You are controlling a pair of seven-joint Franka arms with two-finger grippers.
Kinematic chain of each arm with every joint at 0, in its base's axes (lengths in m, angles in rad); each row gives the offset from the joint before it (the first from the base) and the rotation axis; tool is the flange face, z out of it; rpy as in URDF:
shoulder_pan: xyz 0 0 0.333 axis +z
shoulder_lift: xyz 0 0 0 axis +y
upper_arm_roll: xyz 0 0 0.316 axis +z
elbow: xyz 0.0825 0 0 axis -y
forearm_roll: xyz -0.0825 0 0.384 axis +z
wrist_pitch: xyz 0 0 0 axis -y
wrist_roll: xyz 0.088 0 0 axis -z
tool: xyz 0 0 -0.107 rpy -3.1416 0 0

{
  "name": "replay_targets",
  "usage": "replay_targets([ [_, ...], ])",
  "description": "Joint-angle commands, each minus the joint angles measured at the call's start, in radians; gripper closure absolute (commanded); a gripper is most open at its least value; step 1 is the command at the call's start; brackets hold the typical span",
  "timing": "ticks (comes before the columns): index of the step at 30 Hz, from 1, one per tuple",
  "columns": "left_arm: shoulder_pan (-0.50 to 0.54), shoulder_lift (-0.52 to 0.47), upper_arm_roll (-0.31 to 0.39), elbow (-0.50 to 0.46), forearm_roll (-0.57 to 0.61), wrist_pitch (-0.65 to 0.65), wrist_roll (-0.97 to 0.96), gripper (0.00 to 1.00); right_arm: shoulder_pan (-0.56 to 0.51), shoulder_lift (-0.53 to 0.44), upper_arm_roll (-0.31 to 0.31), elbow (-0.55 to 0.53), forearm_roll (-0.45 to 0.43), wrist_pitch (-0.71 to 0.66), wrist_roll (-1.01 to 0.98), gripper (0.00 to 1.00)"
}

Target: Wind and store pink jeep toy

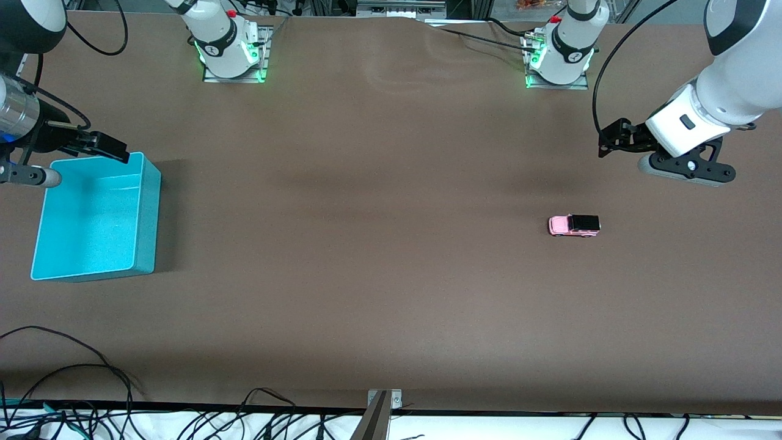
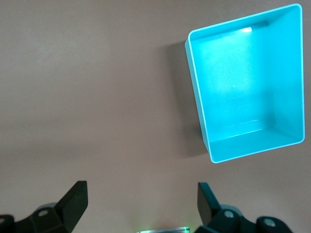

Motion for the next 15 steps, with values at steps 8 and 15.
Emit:
replay_targets([
  [8,0.007,0.023,-0.001,0.049,0.010,-0.027,-0.010,0.00,-0.002,0.001,0.010,0.018,-0.012,-0.009,-0.013,0.00],
  [15,0.007,0.023,-0.001,0.049,0.010,-0.027,-0.010,0.00,-0.002,0.001,0.008,0.018,-0.009,-0.007,-0.011,0.00],
])
